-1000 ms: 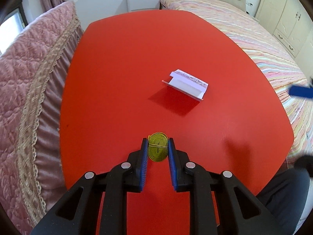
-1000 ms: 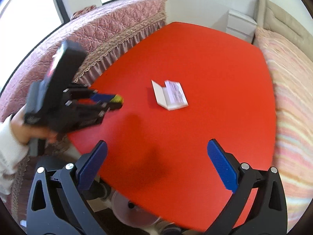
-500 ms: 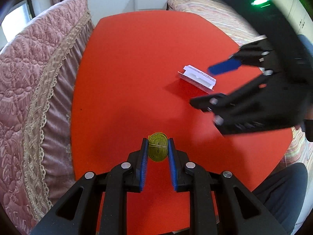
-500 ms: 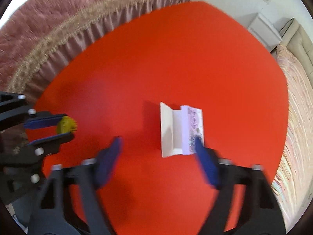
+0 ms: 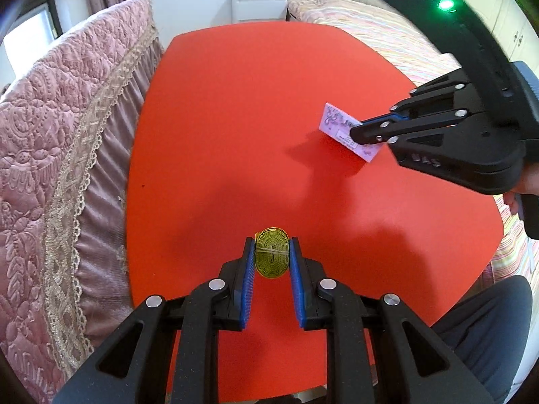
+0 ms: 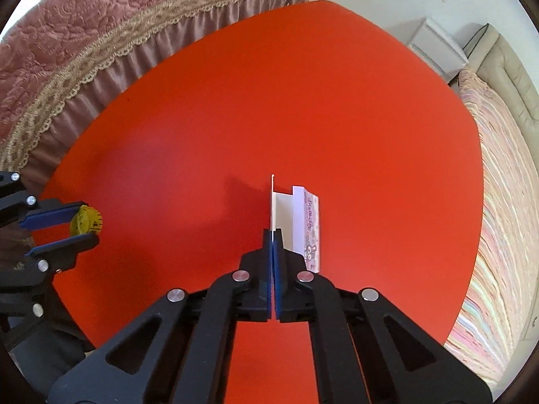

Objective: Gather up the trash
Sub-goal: 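Grasp the white folded card with the right tool while the left tool holds the tape, then carry tape roll and card over the wastebasket and open both tools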

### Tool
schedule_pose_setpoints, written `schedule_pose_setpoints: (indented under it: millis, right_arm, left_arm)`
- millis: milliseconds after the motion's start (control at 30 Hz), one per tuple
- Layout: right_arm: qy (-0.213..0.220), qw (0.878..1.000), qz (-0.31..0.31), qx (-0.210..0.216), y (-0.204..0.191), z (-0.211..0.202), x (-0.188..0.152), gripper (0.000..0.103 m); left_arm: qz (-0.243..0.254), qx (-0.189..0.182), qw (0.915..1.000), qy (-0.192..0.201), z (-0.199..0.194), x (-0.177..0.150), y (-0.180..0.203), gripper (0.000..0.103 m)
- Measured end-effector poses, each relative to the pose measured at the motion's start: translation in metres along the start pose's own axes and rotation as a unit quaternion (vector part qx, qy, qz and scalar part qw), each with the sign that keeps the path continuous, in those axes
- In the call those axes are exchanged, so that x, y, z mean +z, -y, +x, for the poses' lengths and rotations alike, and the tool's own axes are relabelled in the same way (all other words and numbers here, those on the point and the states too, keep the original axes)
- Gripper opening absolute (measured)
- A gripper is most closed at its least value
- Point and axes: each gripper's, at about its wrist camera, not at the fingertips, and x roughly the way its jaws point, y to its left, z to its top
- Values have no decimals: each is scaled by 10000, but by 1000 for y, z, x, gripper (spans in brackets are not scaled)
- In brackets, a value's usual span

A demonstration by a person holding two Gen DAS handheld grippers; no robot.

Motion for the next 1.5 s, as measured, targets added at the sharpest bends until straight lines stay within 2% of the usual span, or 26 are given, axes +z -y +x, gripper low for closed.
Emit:
schedule_pose_setpoints:
  millis: [467,633,967,1233,1500]
  right_arm:
    - [900,9941,440,422,6,-87,-59,0]
    - [1218,9899,481,550,-2,-118,-96,0]
    - [1761,9783,658,870,-31,-163,-180,0]
    - [1798,9751,819,1003,-52,-173,-238,0]
    - [1403,9776,921,1268,-81,-148,-280,0]
  left_arm:
    - [284,136,9984,476,-54,-13,39,20]
    - [381,119,9970,669,-78,-29,54,20]
    - [463,-145,9928,1093,-119,-71,82,20]
    - [504,-465,9900,1234,-137,-106,105,20]
    - [464,-592,9915,1063,-132,-137,114,20]
